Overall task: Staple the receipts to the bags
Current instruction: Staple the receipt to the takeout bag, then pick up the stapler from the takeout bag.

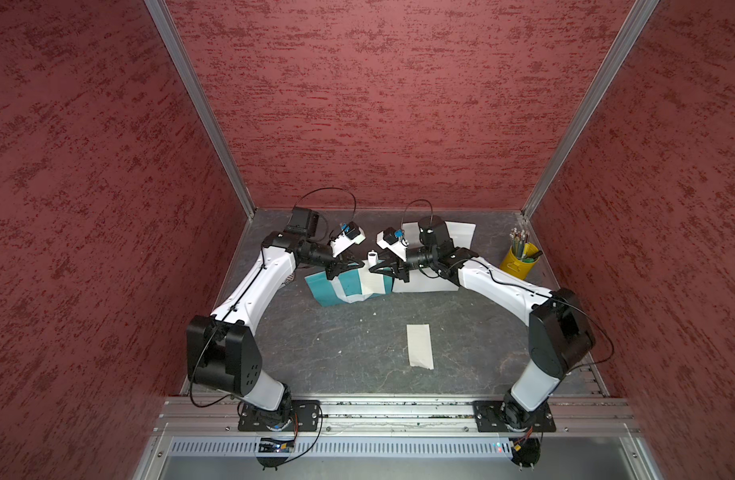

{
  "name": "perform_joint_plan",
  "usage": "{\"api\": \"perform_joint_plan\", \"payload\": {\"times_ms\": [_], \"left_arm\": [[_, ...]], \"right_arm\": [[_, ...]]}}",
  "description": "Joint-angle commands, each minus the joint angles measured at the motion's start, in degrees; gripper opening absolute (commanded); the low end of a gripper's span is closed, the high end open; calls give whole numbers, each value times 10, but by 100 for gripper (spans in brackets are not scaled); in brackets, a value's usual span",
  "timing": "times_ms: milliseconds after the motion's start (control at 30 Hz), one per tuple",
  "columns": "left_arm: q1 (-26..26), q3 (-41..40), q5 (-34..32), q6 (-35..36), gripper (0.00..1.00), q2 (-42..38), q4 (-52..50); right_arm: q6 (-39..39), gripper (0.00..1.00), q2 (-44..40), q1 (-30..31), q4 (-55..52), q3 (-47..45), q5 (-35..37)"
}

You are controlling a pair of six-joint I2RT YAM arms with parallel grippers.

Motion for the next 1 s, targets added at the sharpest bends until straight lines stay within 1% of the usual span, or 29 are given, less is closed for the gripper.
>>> {"api": "perform_joint_plan", "payload": {"times_ms": [0, 100, 133, 167, 200, 300, 400, 500, 533, 600, 700, 800, 867, 900, 967], "left_arm": [[-2, 14, 13, -3, 0, 2, 0], [-2, 12, 11, -4, 0, 1, 0], [-2, 11, 9, -4, 0, 1, 1], [-2, 11, 6, -6, 0, 0, 5], [-2, 8, 5, -7, 0, -1, 9], [0, -4, -1, -20, 0, -9, 34], [3, -19, -3, -36, 0, -18, 62], [4, -36, -10, -59, 0, -26, 96], [4, -42, -11, -67, 0, -29, 108], [4, -51, -10, -78, 0, -32, 124], [3, -53, -6, -83, 0, -31, 123], [3, -54, -5, -84, 0, -29, 121], [3, -55, -5, -85, 0, -31, 122], [3, -56, -5, -85, 0, -32, 122], [3, -57, -4, -87, 0, -34, 124]], "right_arm": [[-10, 0, 4, 2, -10, 7, -7], [-11, 0, 6, 2, -16, 9, -12], [4, 23, 5, 2, -6, 6, -3], [18, 54, 1, 3, 10, 1, 4], [27, 61, -4, 2, 24, -6, 8], [88, 72, -35, 2, 113, -50, 41], [155, 76, -79, 3, 209, -108, 109], [222, 79, -131, 10, 316, -180, 195], [239, 83, -149, 16, 353, -205, 229], [258, 83, -179, 37, 402, -240, 285], [262, 82, -193, 80, 421, -253, 375], [291, 79, -191, 113, 436, -256, 465], [315, 77, -189, 131, 442, -260, 547], [320, 76, -187, 138, 448, -263, 577], [320, 74, -180, 149, 444, -258, 601]]}}
